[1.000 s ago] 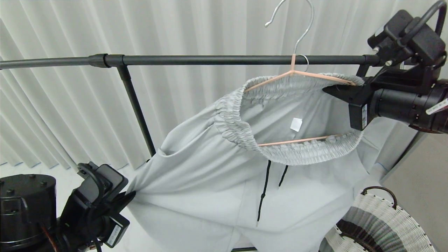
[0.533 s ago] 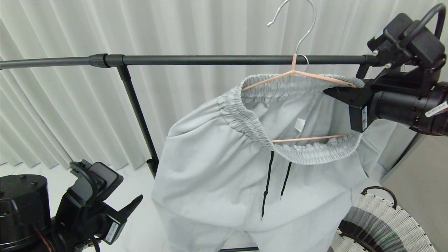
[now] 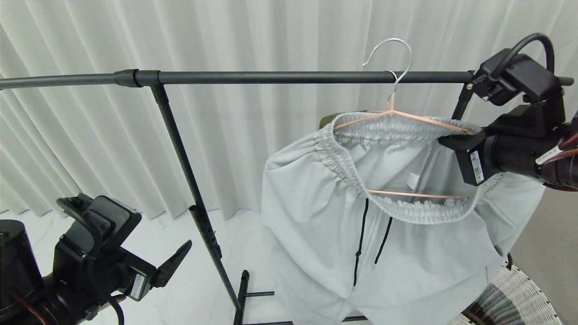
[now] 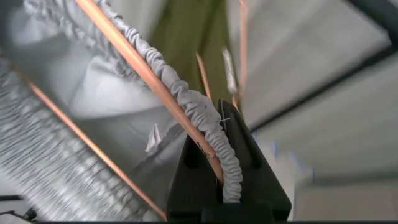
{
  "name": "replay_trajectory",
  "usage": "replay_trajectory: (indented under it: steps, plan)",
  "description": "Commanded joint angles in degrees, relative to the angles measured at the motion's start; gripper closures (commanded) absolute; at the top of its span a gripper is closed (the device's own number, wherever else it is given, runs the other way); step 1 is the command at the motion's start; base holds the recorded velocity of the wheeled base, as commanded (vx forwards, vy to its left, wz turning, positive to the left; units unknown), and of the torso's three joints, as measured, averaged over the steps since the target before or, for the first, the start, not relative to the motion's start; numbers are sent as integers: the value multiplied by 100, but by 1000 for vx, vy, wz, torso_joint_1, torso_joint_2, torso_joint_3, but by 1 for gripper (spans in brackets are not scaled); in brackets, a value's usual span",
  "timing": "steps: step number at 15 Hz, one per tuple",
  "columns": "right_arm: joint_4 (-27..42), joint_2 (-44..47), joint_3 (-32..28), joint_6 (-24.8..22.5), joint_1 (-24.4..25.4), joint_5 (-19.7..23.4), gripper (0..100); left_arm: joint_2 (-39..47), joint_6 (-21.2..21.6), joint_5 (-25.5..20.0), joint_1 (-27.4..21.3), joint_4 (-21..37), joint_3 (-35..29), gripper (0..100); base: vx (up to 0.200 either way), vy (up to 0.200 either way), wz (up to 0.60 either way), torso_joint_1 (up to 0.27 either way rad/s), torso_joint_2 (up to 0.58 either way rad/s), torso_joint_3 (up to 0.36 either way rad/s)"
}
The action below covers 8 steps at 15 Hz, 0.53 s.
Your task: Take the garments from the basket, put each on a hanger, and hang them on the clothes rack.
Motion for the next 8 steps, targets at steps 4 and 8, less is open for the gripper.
replay_trajectory:
  steps: [4,8]
  plan:
    - [317,308,-315,770,-13,-632,100,-46,63,6,3,-40,-42,0,0,0,0,0,0,0]
    - [326,853,-728,919,-13,-887,100,-46,72,32,3,-40,-69,0,0,0,0,0,0,0]
